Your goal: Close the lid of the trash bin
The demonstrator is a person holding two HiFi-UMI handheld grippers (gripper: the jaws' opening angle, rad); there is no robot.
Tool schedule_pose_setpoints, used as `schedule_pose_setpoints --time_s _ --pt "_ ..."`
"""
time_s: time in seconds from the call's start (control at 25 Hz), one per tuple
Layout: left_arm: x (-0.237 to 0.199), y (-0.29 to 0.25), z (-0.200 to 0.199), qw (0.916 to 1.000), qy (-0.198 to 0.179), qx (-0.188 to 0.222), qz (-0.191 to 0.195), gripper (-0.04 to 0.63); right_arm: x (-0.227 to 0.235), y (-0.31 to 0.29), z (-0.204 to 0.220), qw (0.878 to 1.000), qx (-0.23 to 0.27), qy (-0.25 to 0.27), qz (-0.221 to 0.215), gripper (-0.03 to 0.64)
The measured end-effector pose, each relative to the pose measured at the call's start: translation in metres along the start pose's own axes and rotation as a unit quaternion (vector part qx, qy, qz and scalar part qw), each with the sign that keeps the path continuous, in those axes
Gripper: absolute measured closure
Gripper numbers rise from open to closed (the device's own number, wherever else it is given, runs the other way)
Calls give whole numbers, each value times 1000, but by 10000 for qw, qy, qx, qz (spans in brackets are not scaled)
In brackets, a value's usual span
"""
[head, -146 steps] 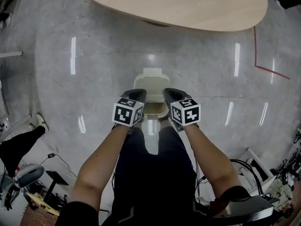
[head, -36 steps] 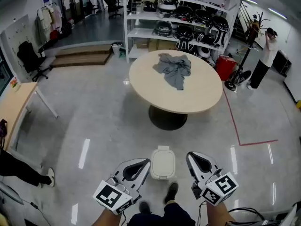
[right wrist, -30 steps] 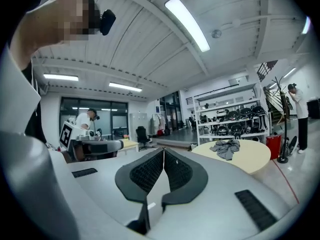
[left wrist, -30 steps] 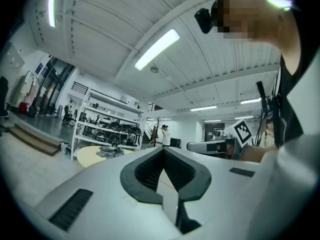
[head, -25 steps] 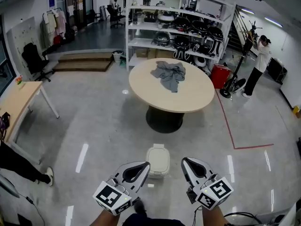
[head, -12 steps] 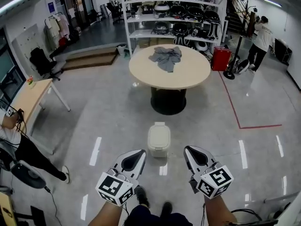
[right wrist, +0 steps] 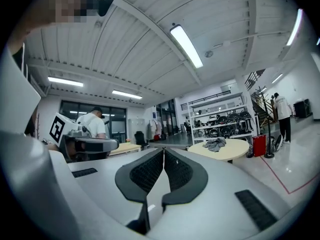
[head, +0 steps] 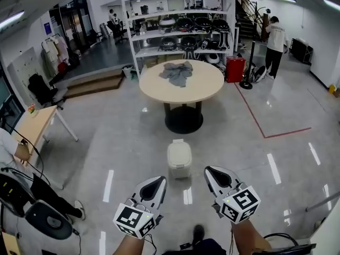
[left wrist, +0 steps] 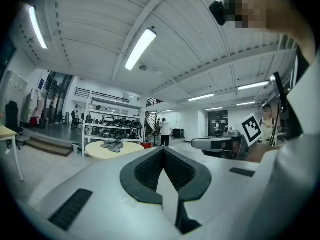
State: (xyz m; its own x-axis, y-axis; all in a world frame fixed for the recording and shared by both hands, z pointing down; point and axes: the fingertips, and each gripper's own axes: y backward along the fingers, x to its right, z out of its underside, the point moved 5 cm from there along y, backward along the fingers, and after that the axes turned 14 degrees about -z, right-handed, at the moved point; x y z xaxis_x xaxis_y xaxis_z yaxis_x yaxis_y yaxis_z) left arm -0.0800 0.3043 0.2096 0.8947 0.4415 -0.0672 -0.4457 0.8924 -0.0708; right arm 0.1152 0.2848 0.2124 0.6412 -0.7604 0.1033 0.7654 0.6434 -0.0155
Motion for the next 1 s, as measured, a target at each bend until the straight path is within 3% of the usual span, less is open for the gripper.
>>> schedule_pose_setpoints --time_s 0.32,0.52,0.8,1.0 --pt "-23 109 39 9987 279 -360 207 598 -130 17 31 9993 -241 -195 208 606" --pt "-7 152 26 9978 317 -93 572 598 -188 25 26 9994 -302 -140 26 606" --pt "32 210 25 9992 157 -231 288 598 -227 77 22 9999 -104 -96 -40 606" --pt "104 250 28 9997 54 -123 226 598 -243 156 31 9998 62 -123 -166 606"
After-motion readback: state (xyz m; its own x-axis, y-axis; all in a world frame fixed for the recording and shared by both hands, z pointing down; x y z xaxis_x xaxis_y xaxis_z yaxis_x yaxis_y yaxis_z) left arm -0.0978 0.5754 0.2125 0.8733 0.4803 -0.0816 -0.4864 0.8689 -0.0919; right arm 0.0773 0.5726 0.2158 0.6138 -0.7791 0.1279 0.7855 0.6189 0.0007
